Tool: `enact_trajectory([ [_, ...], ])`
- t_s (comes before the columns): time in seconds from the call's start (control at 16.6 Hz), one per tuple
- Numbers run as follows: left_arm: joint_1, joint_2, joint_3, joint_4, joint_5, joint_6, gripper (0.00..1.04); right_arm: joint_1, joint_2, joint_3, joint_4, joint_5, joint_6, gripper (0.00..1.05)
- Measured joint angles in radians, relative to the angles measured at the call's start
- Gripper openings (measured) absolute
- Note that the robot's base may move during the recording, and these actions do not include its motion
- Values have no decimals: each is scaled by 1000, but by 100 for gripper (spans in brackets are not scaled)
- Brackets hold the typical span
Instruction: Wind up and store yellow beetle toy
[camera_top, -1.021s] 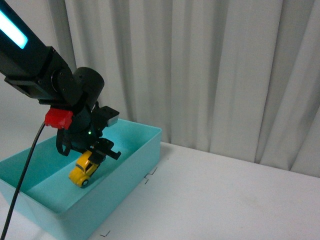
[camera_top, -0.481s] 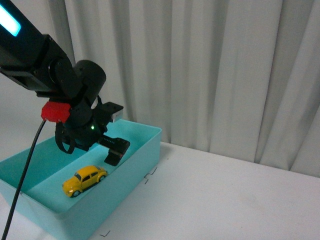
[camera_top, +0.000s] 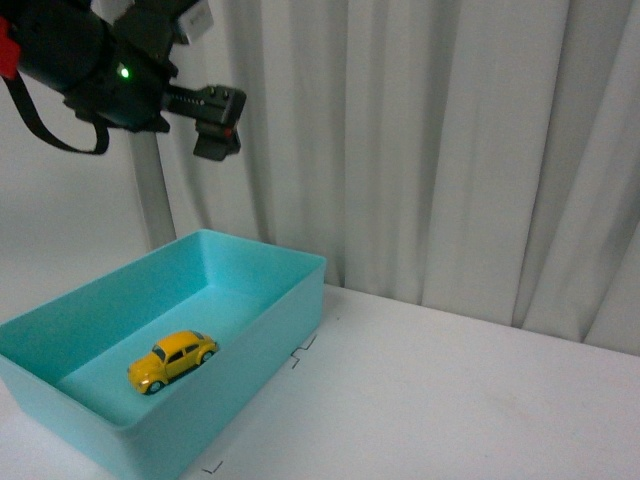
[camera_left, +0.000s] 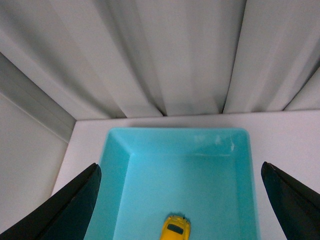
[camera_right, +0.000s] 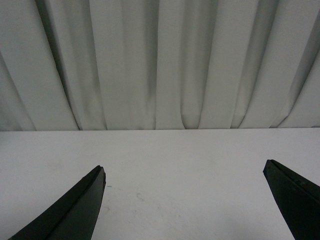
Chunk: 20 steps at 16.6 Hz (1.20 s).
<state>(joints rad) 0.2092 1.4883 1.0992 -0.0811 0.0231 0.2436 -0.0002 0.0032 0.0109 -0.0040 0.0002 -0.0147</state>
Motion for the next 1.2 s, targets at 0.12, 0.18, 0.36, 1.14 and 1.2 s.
enact_trajectory([
  [0.12, -15, -106, -17, 0, 8, -1, 98, 0, 0, 0, 0, 0, 0, 98],
  [0.18, -21, -150, -23, -3, 14, -3, 98, 0, 0, 0, 0, 0, 0, 98],
  [0.36, -49, -320, -327, 474, 130, -169, 70, 0, 0, 0, -1, 0, 0, 98],
  [1.14, -209, -765, -963, 664, -24, -240, 2, 0, 0, 0, 0, 0, 0, 98],
  [1.2, -209, -788, -978, 650, -24, -240, 2, 0, 0, 0, 0, 0, 0, 98],
])
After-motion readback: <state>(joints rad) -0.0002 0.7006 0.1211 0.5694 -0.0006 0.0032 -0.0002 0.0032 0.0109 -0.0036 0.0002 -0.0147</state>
